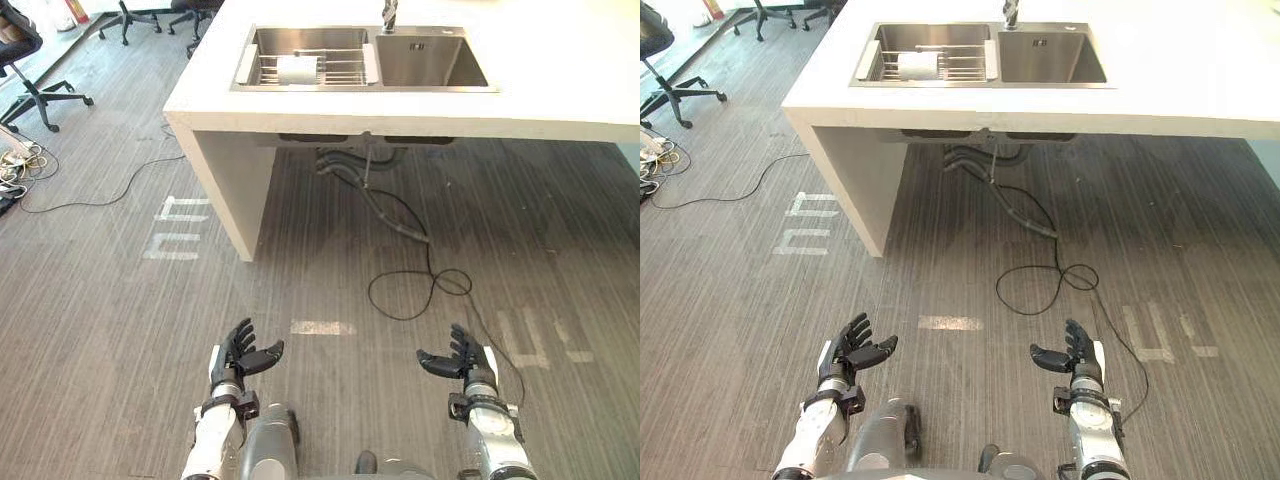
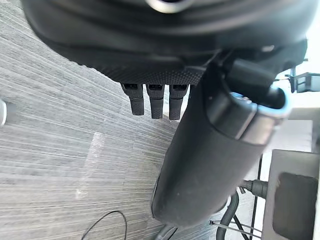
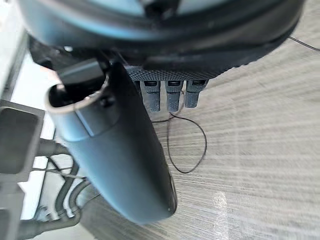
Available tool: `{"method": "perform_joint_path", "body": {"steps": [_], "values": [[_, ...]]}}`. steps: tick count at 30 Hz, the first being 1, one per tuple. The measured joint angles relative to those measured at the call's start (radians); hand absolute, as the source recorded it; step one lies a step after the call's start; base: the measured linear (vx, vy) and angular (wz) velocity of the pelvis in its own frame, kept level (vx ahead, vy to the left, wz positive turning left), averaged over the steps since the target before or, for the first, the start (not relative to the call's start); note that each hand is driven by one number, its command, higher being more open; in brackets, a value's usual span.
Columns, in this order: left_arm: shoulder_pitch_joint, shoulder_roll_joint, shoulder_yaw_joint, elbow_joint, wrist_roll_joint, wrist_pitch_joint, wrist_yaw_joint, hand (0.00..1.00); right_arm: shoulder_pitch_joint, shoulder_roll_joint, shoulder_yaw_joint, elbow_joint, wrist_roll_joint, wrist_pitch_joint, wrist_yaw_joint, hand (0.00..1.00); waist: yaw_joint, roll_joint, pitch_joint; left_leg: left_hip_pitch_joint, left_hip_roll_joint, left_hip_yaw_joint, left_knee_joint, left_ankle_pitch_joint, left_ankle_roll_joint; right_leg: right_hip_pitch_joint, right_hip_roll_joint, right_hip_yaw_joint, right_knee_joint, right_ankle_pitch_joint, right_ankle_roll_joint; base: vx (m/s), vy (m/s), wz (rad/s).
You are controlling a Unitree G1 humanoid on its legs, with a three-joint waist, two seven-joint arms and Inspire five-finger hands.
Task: Walk over to the sink, pick up the cup, carry it to the dishwasher, place the cup inside the dishwasher, then close the dishwasher door
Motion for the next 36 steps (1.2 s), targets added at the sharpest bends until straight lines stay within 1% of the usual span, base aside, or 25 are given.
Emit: {"method": "perform_joint_path", "body": {"steps": [1, 2, 3, 4, 5, 7, 9, 10, 12, 14, 16, 17, 18, 19, 20, 24, 26, 27, 28, 29, 30, 32, 33, 34, 36], "values": [[0.002, 0.009, 0.004, 0.002, 0.000, 0.001, 0.002, 0.90, -0.006, 0.014, 0.004, 0.027, 0.000, 0.005, -0.001, 0.90, 0.012, -0.010, 0.006, 0.020, -0.009, -0.009, 0.001, 0.092, 0.054, 0.021, -0.003, 0.026, 0.006, -0.029, 0.021, 0.32, 0.194, -0.20], [0.001, 0.019, 0.005, -0.001, 0.000, 0.001, 0.004, 0.90, -0.001, 0.026, 0.006, 0.028, -0.001, 0.009, -0.001, 0.90, 0.011, -0.034, 0.003, 0.019, -0.032, -0.008, 0.004, 0.074, 0.045, 0.020, -0.026, 0.036, 0.011, -0.040, 0.023, 0.39, 0.210, -0.09], [-0.001, 0.022, 0.005, -0.006, 0.000, 0.001, 0.003, 0.90, 0.004, 0.032, 0.006, 0.028, -0.001, 0.009, -0.001, 0.90, 0.012, -0.054, 0.007, 0.005, -0.062, 0.001, 0.045, 0.024, 0.073, 0.013, -0.058, 0.067, 0.036, -0.072, 0.040, 0.37, 0.181, 0.08], [-0.001, 0.014, 0.005, -0.006, 0.000, 0.001, 0.003, 0.90, 0.003, 0.030, 0.006, 0.035, -0.002, 0.010, -0.001, 0.90, 0.015, -0.058, 0.005, -0.005, -0.081, 0.017, 0.097, -0.033, 0.092, -0.014, -0.090, 0.101, 0.106, -0.108, 0.053, 0.35, 0.190, -0.03], [0.007, 0.012, 0.005, -0.006, 0.000, 0.001, 0.003, 0.90, 0.002, 0.030, 0.008, 0.038, -0.003, 0.010, 0.000, 0.90, 0.016, -0.056, 0.004, 0.000, -0.088, 0.027, 0.113, -0.056, 0.100, -0.030, -0.105, 0.123, 0.153, -0.122, 0.053, 0.35, 0.216, -0.25], [0.049, 0.019, 0.003, -0.010, 0.001, 0.002, 0.004, 0.90, 0.000, 0.032, 0.037, 0.055, -0.009, 0.011, 0.004, 0.90, 0.017, -0.059, 0.004, 0.068, -0.115, 0.070, 0.110, -0.123, 0.116, -0.114, -0.154, 0.197, 0.415, -0.129, 0.080, 0.42, 0.247, -0.36], [0.067, 0.030, -0.006, -0.010, 0.002, 0.004, 0.005, 0.90, 0.017, 0.041, 0.044, 0.058, -0.009, 0.011, 0.009, 0.90, 0.004, -0.066, 0.002, 0.143, -0.145, 0.074, 0.088, -0.161, 0.130, -0.213, -0.193, 0.221, 0.694, -0.090, 0.157, 0.41, 0.140, -0.07], [0.078, 0.038, -0.018, -0.029, 0.002, 0.007, 0.012, 0.90, 0.023, 0.045, 0.046, 0.070, -0.009, 0.014, 0.013, 0.90, 0.000, -0.066, 0.002, 0.191, -0.149, 0.073, 0.086, -0.185, 0.140, -0.267, -0.202, 0.211, 0.817, -0.102, 0.134, 0.51, 0.097, 0.05], [0.103, 0.039, -0.025, -0.115, 0.002, 0.008, 0.027, 0.90, 0.029, 0.050, 0.050, 0.073, -0.010, 0.015, 0.016, 0.90, -0.013, -0.067, 0.000, 0.255, -0.149, 0.066, 0.062, -0.202, 0.127, -0.345, -0.206, 0.162, 0.869, -0.130, 0.092, 0.47, 0.005, 0.11], [0.106, 0.036, -0.037, -0.254, 0.002, 0.006, 0.028, 0.90, 0.027, 0.049, 0.049, 0.072, -0.011, 0.015, 0.016, 0.90, -0.024, -0.066, 0.000, 0.305, -0.142, 0.042, 0.015, -0.207, 0.116, -0.454, -0.199, 0.105, 0.811, -0.168, 0.034, 0.46, -0.088, 0.27], [0.099, 0.026, -0.039, -0.367, 0.002, -0.005, 0.028, 0.90, 0.020, 0.048, 0.050, 0.073, -0.011, 0.015, 0.024, 0.90, -0.035, -0.055, 0.003, 0.333, -0.106, 0.021, 0.005, -0.223, 0.089, -0.536, -0.169, 0.075, 0.695, -0.174, 0.018, 0.38, -0.153, 0.23], [0.088, 0.021, -0.036, -0.406, 0.002, -0.024, 0.028, 0.90, 0.016, 0.047, 0.058, 0.073, -0.011, 0.015, 0.025, 0.90, -0.039, -0.048, 0.006, 0.365, -0.076, 0.014, 0.005, -0.244, 0.056, -0.564, -0.134, 0.064, 0.563, -0.125, 0.018, 0.43, -0.197, 0.13], [0.086, 0.022, -0.036, -0.410, 0.002, -0.028, 0.028, 0.90, 0.017, 0.047, 0.061, 0.073, -0.011, 0.015, 0.025, 0.90, -0.038, -0.050, 0.005, 0.372, -0.074, 0.014, 0.005, -0.250, 0.046, -0.564, -0.127, 0.063, 0.527, -0.107, 0.016, 0.44, -0.190, 0.14], [0.077, 0.023, -0.036, -0.423, 0.002, -0.039, 0.028, 0.90, 0.030, 0.038, 0.081, 0.074, -0.013, 0.013, 0.025, 0.90, -0.047, -0.051, 0.004, 0.411, -0.061, 0.004, 0.024, -0.295, 0.008, -0.530, -0.107, 0.070, 0.385, 0.126, -0.013, 0.46, -0.198, -0.11], [0.066, 0.009, -0.049, -0.435, 0.003, -0.037, 0.029, 0.90, 0.024, 0.014, 0.078, 0.078, -0.021, 0.011, 0.023, 0.90, -0.039, -0.010, -0.016, 0.413, -0.019, -0.006, 0.045, -0.296, 0.009, -0.512, -0.067, 0.061, 0.383, 0.108, -0.035, 0.45, -0.199, -0.18], [0.024, 0.002, -0.112, -0.509, 0.012, -0.040, 0.026, 0.90, 0.028, -0.006, 0.054, 0.056, -0.021, 0.009, 0.020, 0.90, -0.055, 0.001, -0.022, 0.435, -0.015, -0.049, 0.032, -0.220, -0.018, -0.470, -0.066, 0.033, 0.383, 0.038, -0.040, 0.37, -0.174, 0.17], [0.074, -0.027, -0.130, -0.549, 0.023, -0.029, 0.050, 0.90, 0.067, 0.002, 0.053, 0.052, -0.020, 0.008, 0.018, 0.90, -0.061, 0.005, -0.019, 0.379, 0.011, -0.090, 0.252, -0.174, -0.057, -0.358, -0.057, -0.013, 0.323, 0.019, -0.044, 0.26, -0.142, 0.52], [0.086, -0.030, -0.132, -0.560, 0.024, -0.024, 0.054, 0.90, 0.080, 0.005, 0.054, 0.052, -0.020, 0.007, 0.018, 0.90, -0.054, 0.005, -0.018, 0.350, 0.018, -0.099, 0.334, -0.148, -0.066, -0.323, -0.053, -0.019, 0.298, 0.020, -0.044, 0.26, -0.104, 0.33], [0.106, -0.037, -0.140, -0.610, 0.023, -0.015, 0.072, 0.90, 0.102, 0.012, 0.067, 0.052, -0.020, 0.006, 0.017, 0.90, -0.031, 0.007, -0.017, 0.297, 0.043, -0.105, 0.485, -0.164, -0.080, -0.264, -0.041, -0.024, 0.257, 0.021, -0.046, 0.20, -0.049, 0.13], [0.122, -0.040, -0.147, -0.640, 0.023, -0.013, 0.081, 0.90, 0.111, 0.014, 0.074, 0.052, -0.020, 0.004, 0.016, 0.90, -0.023, 0.011, -0.015, 0.271, 0.054, -0.105, 0.545, -0.173, -0.078, -0.235, -0.033, -0.029, 0.235, 0.021, -0.047, 0.18, -0.022, 0.14], [0.149, -0.047, -0.160, -0.694, 0.023, -0.014, 0.088, 0.90, 0.125, 0.017, 0.081, 0.052, -0.020, -0.002, 0.016, 0.90, -0.015, 0.018, -0.014, 0.224, 0.078, -0.099, 0.610, -0.190, -0.057, -0.187, -0.018, -0.040, 0.198, 0.024, -0.045, 0.15, 0.026, 0.18], [0.151, -0.060, -0.165, -0.790, 0.023, -0.028, 0.097, 0.90, 0.129, 0.027, 0.082, 0.058, -0.020, -0.003, 0.016, 0.90, -0.005, 0.023, -0.014, 0.165, 0.092, -0.084, 0.594, -0.217, -0.021, -0.146, -0.011, -0.046, 0.169, 0.024, -0.042, 0.16, 0.071, 0.11], [0.144, -0.060, -0.165, -0.844, 0.023, -0.068, 0.103, 0.90, 0.127, 0.028, 0.082, 0.064, -0.020, -0.006, 0.015, 0.90, -0.001, 0.030, -0.018, 0.149, 0.087, -0.069, 0.460, -0.186, 0.002, -0.141, -0.011, -0.038, 0.161, 0.023, -0.030, 0.16, 0.108, -0.09], [0.129, -0.060, -0.162, -0.882, 0.023, -0.103, 0.105, 0.90, 0.114, 0.027, 0.085, 0.083, -0.019, -0.009, 0.015, 0.90, 0.006, 0.038, -0.024, 0.166, 0.079, -0.050, 0.369, -0.159, 0.001, -0.140, -0.008, -0.023, 0.162, 0.021, -0.006, 0.17, 0.104, -0.12], [0.095, -0.055, -0.152, -0.904, 0.023, -0.132, 0.110, 0.90, 0.113, 0.022, 0.094, 0.095, -0.019, -0.010, 0.018, 0.90, 0.003, 0.032, -0.029, 0.192, 0.041, -0.046, 0.311, -0.153, 0.000, -0.131, -0.018, 0.028, 0.115, 0.031, 0.006, 0.13, 0.084, 0.17]]}}
